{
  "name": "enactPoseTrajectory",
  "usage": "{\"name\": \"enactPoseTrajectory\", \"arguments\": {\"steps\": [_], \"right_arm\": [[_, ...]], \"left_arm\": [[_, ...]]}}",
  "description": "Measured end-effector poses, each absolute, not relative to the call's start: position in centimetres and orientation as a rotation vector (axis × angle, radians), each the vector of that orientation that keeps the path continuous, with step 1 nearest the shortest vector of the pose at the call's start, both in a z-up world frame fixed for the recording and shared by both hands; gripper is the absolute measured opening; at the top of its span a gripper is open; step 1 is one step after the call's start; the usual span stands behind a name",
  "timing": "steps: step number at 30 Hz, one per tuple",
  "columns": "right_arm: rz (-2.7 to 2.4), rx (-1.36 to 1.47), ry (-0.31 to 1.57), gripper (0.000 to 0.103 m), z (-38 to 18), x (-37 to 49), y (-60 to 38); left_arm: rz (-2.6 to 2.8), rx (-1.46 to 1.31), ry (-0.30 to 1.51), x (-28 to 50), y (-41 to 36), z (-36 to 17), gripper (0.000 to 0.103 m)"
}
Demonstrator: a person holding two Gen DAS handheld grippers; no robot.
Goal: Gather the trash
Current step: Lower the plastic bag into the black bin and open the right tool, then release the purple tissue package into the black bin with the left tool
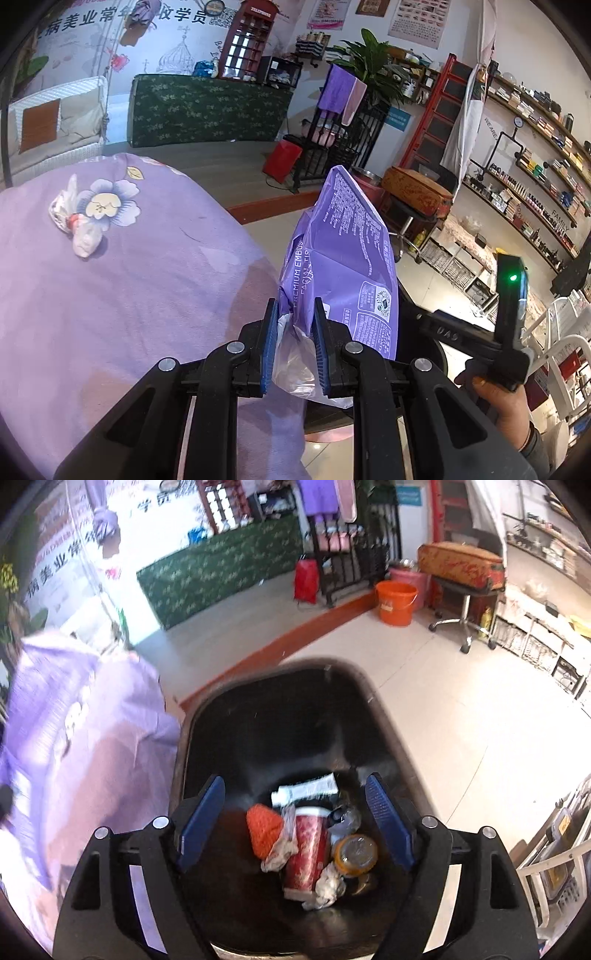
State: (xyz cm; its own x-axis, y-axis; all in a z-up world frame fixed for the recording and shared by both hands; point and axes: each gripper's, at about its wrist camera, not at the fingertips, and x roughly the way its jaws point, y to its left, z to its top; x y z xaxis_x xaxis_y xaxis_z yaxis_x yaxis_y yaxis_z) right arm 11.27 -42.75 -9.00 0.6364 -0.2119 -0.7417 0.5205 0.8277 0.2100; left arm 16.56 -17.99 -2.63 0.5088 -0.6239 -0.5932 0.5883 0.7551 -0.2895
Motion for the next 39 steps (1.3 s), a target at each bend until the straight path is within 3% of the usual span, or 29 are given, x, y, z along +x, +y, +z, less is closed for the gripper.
{"name": "enactPoseTrajectory", "arguments": {"steps": [22, 32, 39], "right_arm": [[-0.589, 0.47, 0.626, 0.083, -5.6, 5.1, -47.4], [-0.589, 0.49, 0.628, 0.084, -6.0, 5.1, -47.9], [-0.574, 0.499, 0.629, 0.089, -6.3, 5.4, -47.6]], "left_arm": [[-0.865, 0.113, 0.955, 16.7, -30.2, -7.5, 0.019], [-0.902, 0.132, 0.879, 15.1, -29.5, -6.8, 0.073], [-0.889, 0.137, 0.8, 14.1, -28.4, -5.4, 0.084]]}}
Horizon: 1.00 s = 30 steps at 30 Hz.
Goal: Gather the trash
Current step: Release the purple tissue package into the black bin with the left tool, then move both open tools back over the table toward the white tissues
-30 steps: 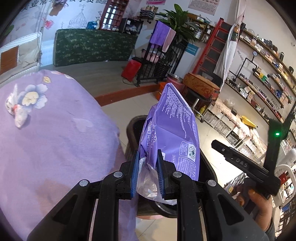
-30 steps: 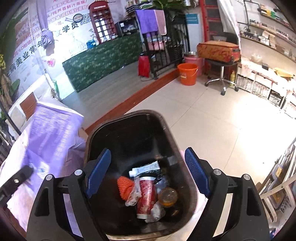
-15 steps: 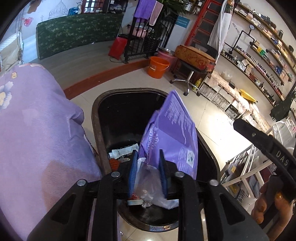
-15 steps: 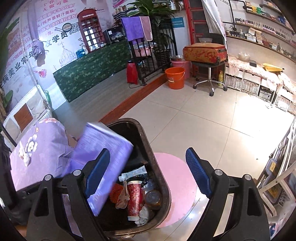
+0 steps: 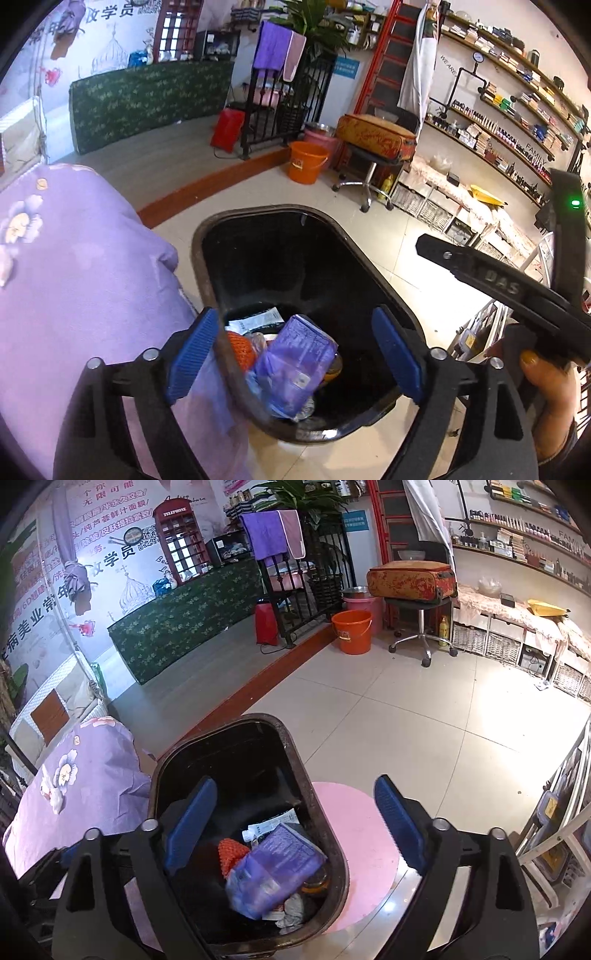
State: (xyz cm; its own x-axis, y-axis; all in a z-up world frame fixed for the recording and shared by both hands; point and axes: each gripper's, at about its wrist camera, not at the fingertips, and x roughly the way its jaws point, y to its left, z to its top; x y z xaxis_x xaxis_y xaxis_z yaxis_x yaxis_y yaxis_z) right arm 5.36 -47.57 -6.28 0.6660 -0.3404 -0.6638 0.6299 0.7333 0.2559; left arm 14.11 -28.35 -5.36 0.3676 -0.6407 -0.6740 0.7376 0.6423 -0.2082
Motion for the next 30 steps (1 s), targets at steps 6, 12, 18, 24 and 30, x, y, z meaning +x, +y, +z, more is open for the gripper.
{"name": "enactPoseTrajectory", "arguments": {"steps": [6, 12, 18, 24, 30], "right_arm": [[-0.529, 0.498, 0.64, 0.09, -6.6, 6.2, -46.7], [-0.434, 0.489, 0.649, 0.09, -6.7, 7.7, -45.1], [-0.349, 0.468, 0.672, 0.09, -7.0, 9.5, -42.0], [-0.223, 0.419, 0.701, 0.09, -6.8, 12.2, -38.0], [-0.089, 0.354, 0.743, 0.09, -6.6, 15.4, -33.1]], "left_arm": [[-0.84, 0.102, 0.784, 14.3, -25.7, -4.8, 0.09], [-0.766, 0.052, 0.771, 14.8, -22.0, -4.4, 0.091], [-0.684, 0.024, 0.726, 15.5, -18.5, -3.2, 0.094], [-0.569, 0.022, 0.706, 16.6, -14.6, -3.1, 0.096], [-0.449, -0.018, 0.697, 17.7, -9.1, -3.0, 0.096]]}}
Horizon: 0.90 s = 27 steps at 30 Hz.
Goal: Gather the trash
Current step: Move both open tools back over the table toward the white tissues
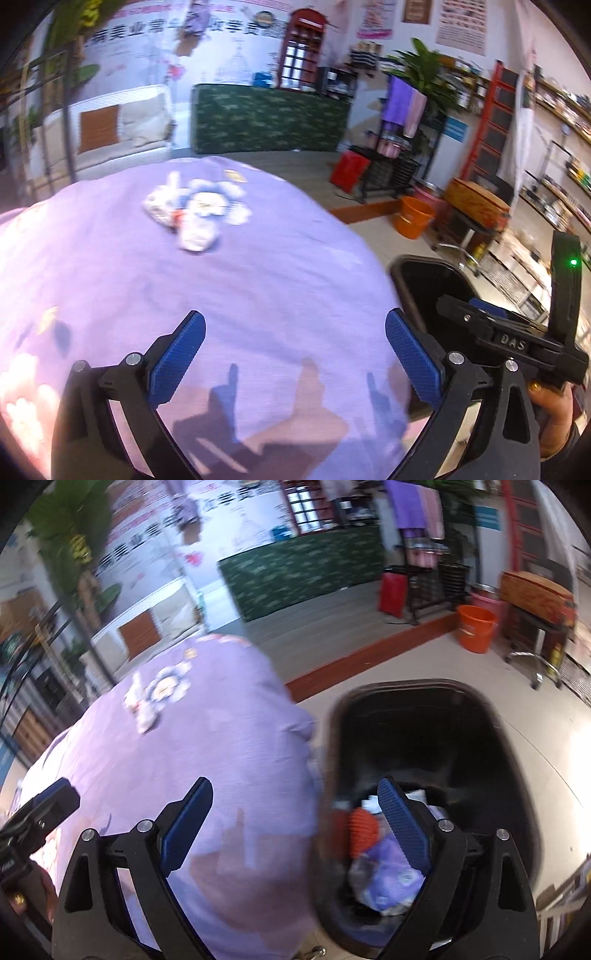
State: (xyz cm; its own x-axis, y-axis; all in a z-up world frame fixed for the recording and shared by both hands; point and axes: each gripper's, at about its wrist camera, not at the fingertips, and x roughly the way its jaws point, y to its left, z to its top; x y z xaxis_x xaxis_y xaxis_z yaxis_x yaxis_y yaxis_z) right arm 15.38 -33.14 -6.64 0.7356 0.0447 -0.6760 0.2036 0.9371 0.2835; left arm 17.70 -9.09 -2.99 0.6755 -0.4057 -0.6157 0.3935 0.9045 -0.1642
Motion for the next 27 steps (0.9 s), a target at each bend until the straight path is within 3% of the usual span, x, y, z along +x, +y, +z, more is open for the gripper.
{"name": "enactPoseTrajectory", "arguments": {"steps": [12, 27], "right_arm": [[0.17, 0.222, 0.79, 0.09, -5.3, 22.3, -24.1], [0.37, 0.058, 0.935, 0.09, -6.5, 35.5, -14.6]], "left_arm": [[-0.259, -0.081, 0.715, 19.4, -1.3, -3.0, 0.096], [-0.188, -0.07, 0.775, 21.7, 2.8, -4.1, 0.096]]}}
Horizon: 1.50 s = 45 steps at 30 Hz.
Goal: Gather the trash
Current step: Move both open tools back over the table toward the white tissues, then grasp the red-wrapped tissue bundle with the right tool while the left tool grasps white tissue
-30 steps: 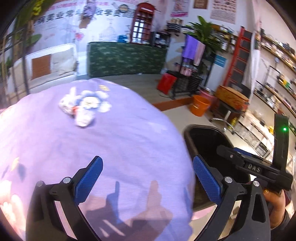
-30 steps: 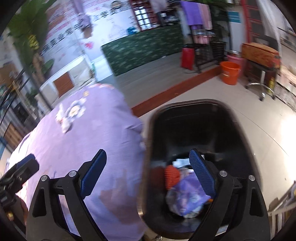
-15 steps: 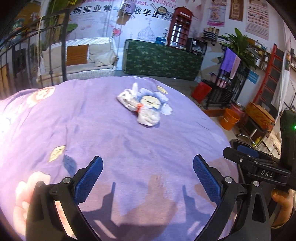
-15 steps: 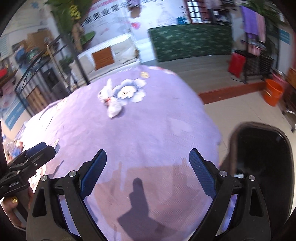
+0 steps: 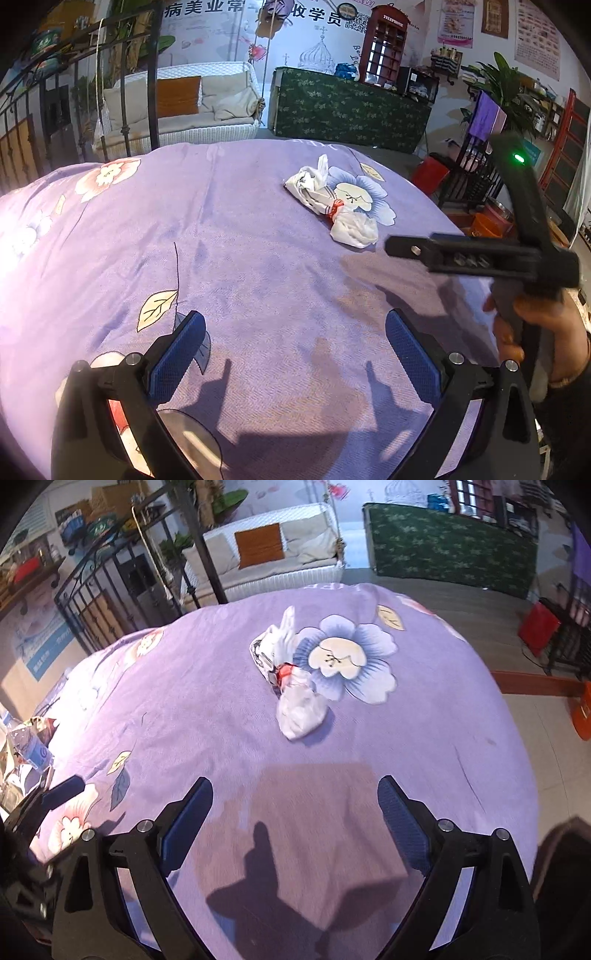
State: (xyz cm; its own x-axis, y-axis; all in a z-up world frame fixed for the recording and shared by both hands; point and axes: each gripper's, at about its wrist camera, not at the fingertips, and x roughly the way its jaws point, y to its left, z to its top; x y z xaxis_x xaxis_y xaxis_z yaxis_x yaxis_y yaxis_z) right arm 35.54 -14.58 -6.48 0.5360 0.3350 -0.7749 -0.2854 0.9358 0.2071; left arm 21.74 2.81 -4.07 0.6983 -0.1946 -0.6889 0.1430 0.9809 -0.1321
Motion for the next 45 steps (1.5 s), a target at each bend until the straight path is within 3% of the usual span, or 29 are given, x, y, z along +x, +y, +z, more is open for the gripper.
{"name": "enactPoseTrajectory", "arguments": {"steps": [9, 15, 18, 20, 23, 34, 45], "right_arm": [[0.375, 0.012, 1.053, 0.089, -9.4, 44.2, -11.7], [0.356, -0.106, 1.065, 0.076, -10.5, 46.8, -9.8], [0.344, -0.181, 1.044, 0.06, -10.3, 46.8, -9.0], [0.339, -0.205, 1.034, 0.037, -10.2, 46.7, -8.8], [0.351, -0.209, 1.022, 0.026, -10.0, 46.4, -9.0], [0.29, -0.07, 0.951, 0.021, -7.6, 43.2, -13.8], [0.216, 0.005, 0.842, 0.022, -4.1, 37.3, -18.4]], "left_arm": [[-0.183, -0.078, 0.801, 22.5, 3.7, -4.5, 0.096], [-0.181, -0.095, 0.817, 23.0, 4.2, -4.9, 0.096], [-0.191, -0.11, 0.832, 23.5, 4.2, -5.2, 0.096], [-0.194, -0.108, 0.833, 23.7, 4.0, -5.2, 0.096], [-0.204, -0.098, 0.827, 24.0, 3.6, -4.9, 0.096], [-0.247, -0.076, 0.835, 26.6, 2.4, -5.1, 0.096], [-0.237, -0.08, 0.84, 34.2, -0.1, -5.4, 0.095]]}}
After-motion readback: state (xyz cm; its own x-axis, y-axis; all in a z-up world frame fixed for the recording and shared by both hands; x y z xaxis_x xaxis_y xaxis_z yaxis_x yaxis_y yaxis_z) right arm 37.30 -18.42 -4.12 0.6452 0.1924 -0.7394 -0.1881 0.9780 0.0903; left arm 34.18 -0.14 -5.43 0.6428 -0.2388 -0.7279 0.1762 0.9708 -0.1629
